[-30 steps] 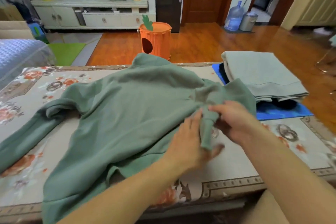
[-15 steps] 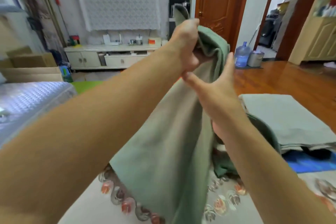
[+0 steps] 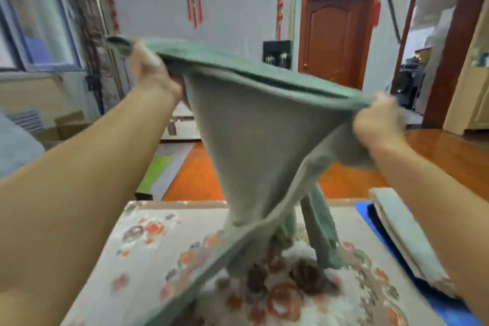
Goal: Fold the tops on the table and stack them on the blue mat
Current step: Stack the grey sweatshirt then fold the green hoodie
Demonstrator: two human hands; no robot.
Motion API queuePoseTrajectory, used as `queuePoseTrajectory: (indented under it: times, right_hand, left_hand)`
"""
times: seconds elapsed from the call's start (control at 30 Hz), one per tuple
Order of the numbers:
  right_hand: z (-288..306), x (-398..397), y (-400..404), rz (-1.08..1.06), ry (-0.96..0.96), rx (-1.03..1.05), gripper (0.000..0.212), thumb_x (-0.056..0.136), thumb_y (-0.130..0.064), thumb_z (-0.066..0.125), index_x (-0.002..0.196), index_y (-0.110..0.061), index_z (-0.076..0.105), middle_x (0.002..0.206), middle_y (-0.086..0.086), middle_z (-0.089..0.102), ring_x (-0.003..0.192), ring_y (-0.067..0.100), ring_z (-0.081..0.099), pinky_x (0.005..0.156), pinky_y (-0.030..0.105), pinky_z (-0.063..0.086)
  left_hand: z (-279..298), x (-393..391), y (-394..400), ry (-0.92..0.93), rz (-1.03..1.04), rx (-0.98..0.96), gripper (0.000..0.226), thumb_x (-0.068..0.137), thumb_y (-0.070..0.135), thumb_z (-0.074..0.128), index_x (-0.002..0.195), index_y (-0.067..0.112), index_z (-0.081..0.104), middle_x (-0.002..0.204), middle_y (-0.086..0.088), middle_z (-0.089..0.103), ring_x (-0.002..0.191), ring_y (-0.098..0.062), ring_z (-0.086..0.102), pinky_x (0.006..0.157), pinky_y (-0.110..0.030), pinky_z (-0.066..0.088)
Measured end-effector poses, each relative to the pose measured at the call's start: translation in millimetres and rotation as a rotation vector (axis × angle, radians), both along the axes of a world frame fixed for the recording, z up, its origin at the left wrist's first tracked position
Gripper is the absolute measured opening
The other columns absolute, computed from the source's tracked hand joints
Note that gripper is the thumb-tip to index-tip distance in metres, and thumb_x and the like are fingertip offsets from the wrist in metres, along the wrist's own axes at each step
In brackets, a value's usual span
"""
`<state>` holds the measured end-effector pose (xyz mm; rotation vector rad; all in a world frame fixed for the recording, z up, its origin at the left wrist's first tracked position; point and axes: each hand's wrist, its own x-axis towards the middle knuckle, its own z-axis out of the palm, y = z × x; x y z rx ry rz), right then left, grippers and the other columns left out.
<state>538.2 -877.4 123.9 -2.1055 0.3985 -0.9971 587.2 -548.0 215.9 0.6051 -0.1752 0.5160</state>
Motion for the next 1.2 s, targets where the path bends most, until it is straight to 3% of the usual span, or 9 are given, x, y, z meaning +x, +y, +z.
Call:
queuePoseTrajectory:
  times: [0.13,0.23,0.4,0.53,0.67,0.77,0.9,1.07,1.2]
  right_hand:
    - [83.9,8.1,16.6,-0.094,-0.315,0.178,0.032,0.096,-0.013,0.044,0.118,-0.006,0.065,0.121,0.018,0.066,0.113,0.037,0.06,0.075,0.031,0.038]
    - [79.3,41.7,36.6,-0.003,-0.106,0.129,0.036,0.097,-0.018,0.044,0.125,-0.003,0.061,0.13,0.022,0.061,0.121,0.041,0.056,0.093,0.038,0.045]
    - [32.1,91.5,27.3,0.002,0.292,-0.152,0.036,0.091,-0.011,0.051,0.126,-0.008,0.061,0.129,0.024,0.06,0.12,0.045,0.056,0.099,0.043,0.046]
    - [38.2,106.8,-0.7,-0.102,0.338,-0.273,0.031,0.09,-0.008,0.054,0.119,-0.01,0.063,0.123,0.022,0.062,0.113,0.044,0.059,0.093,0.044,0.049]
    - [76.6,107.7,-19.6,-0.167,-0.005,-0.052,0.028,0.099,-0.006,0.041,0.121,-0.011,0.057,0.125,0.022,0.06,0.118,0.042,0.057,0.098,0.045,0.046]
    - [80.8,93.9,-26.9,-0.138,-0.136,0.083,0.038,0.102,-0.007,0.029,0.126,-0.013,0.058,0.131,0.02,0.059,0.122,0.036,0.055,0.1,0.038,0.043]
    - [39.8,74.8,-32.5,0.021,-0.153,0.153,0.037,0.099,-0.008,0.031,0.111,-0.018,0.064,0.11,0.01,0.058,0.103,0.02,0.051,0.085,0.026,0.036]
    - [-109.5,28.1,-45.3,0.411,0.114,-0.413,0.04,0.071,-0.007,0.037,0.095,-0.016,0.068,0.099,0.013,0.067,0.1,0.031,0.062,0.084,0.037,0.045]
    - [-232.8,-50.6,-39.0,0.627,0.836,-0.971,0.03,0.088,-0.014,0.052,0.114,-0.018,0.067,0.112,0.005,0.067,0.106,0.026,0.063,0.084,0.031,0.048]
  left_hand:
    - [0.5,37.7,59.7,0.054,0.216,-0.026,0.056,0.093,0.056,0.052,0.124,0.011,0.064,0.114,-0.016,0.073,0.099,-0.039,0.073,0.082,-0.06,0.059]
    - [-35.7,90.4,96.0,0.369,0.346,0.049,0.073,0.073,0.073,0.052,0.13,0.03,0.062,0.122,-0.003,0.07,0.104,-0.035,0.071,0.077,-0.06,0.058]
    - [-85.0,41.5,69.7,0.69,0.208,0.195,0.034,0.098,0.027,0.036,0.118,0.017,0.062,0.11,-0.011,0.07,0.089,-0.03,0.071,0.071,-0.044,0.061]
    - [-77.4,54.8,60.6,0.616,0.116,0.317,0.038,0.099,0.023,0.037,0.126,0.015,0.063,0.114,-0.014,0.072,0.087,-0.033,0.073,0.067,-0.049,0.059]
    - [-33.7,106.5,63.8,0.384,0.147,0.338,0.068,0.066,0.025,0.063,0.133,0.013,0.061,0.123,-0.011,0.069,0.103,-0.031,0.07,0.083,-0.049,0.058]
    - [-21.6,58.3,29.6,0.236,0.102,0.313,0.009,0.071,0.02,0.056,0.077,0.015,0.06,0.075,-0.002,0.062,0.069,-0.021,0.06,0.061,-0.027,0.046]
    - [-81.9,17.4,29.2,0.253,0.063,0.21,0.01,0.078,0.015,0.046,0.069,0.02,0.048,0.072,-0.004,0.054,0.069,-0.024,0.055,0.056,-0.023,0.045]
    - [-270.3,-38.6,81.5,0.743,0.054,0.577,0.027,0.083,0.005,0.045,0.097,0.015,0.065,0.088,-0.011,0.067,0.073,-0.025,0.061,0.056,-0.027,0.054]
    - [-406.6,-125.0,107.8,1.192,-0.03,1.079,0.026,0.089,-0.012,0.045,0.074,0.006,0.056,0.079,-0.019,0.052,0.06,-0.025,0.049,0.056,-0.032,0.046]
